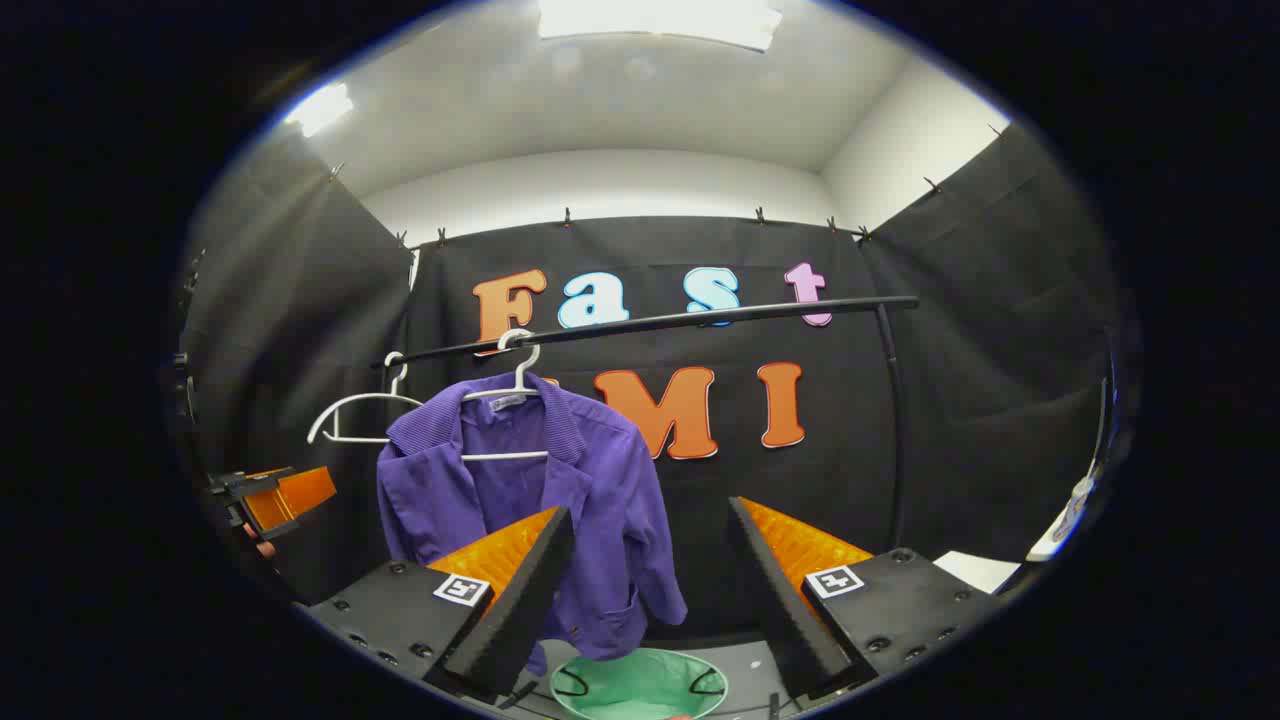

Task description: Grasp the clothes on the hanger with both hands and then place them into the laundry hamper below.

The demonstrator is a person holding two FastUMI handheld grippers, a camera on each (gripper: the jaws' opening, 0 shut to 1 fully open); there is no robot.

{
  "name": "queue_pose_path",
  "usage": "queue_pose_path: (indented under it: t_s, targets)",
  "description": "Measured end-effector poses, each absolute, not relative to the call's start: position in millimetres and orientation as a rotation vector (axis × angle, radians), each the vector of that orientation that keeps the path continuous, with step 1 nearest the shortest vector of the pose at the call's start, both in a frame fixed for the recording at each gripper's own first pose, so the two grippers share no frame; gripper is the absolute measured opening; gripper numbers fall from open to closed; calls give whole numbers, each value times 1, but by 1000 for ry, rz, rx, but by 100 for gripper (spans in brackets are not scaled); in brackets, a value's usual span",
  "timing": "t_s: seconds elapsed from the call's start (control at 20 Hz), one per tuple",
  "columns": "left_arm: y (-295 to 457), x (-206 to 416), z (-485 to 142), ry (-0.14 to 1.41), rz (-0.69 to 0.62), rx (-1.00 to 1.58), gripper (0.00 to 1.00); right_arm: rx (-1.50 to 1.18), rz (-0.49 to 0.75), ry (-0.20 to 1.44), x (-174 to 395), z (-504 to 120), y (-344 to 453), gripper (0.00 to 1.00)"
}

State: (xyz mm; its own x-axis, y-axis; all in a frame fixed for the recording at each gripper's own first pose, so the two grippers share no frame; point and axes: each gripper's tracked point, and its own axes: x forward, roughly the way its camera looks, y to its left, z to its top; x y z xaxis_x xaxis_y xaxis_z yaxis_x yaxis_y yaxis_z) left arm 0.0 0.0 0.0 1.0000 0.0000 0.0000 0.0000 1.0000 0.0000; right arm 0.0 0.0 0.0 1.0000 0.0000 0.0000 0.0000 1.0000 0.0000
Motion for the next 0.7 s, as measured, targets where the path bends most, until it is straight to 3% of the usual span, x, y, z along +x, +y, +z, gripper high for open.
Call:
queue_pose_path:
  t_s: [0.1,0.25,0.3,0.4,0.55,0.7]
  targets:
    - [-28,12,-7,0,-39,12,95,-20,-20,-9,19,1,-17,99]
    - [-60,23,-23,-2,-19,-14,92,-89,17,-35,49,1,-37,99]
    - [-66,28,-29,2,7,-13,91,-119,43,-42,58,1,-41,94]
    - [-79,34,-40,5,56,-2,99,-137,105,-46,70,-2,-44,94]
    - [-100,44,-47,10,105,35,95,-111,204,-19,80,-15,-37,94]
    - [-116,54,-48,16,77,39,95,-92,214,-5,88,-23,-39,94]
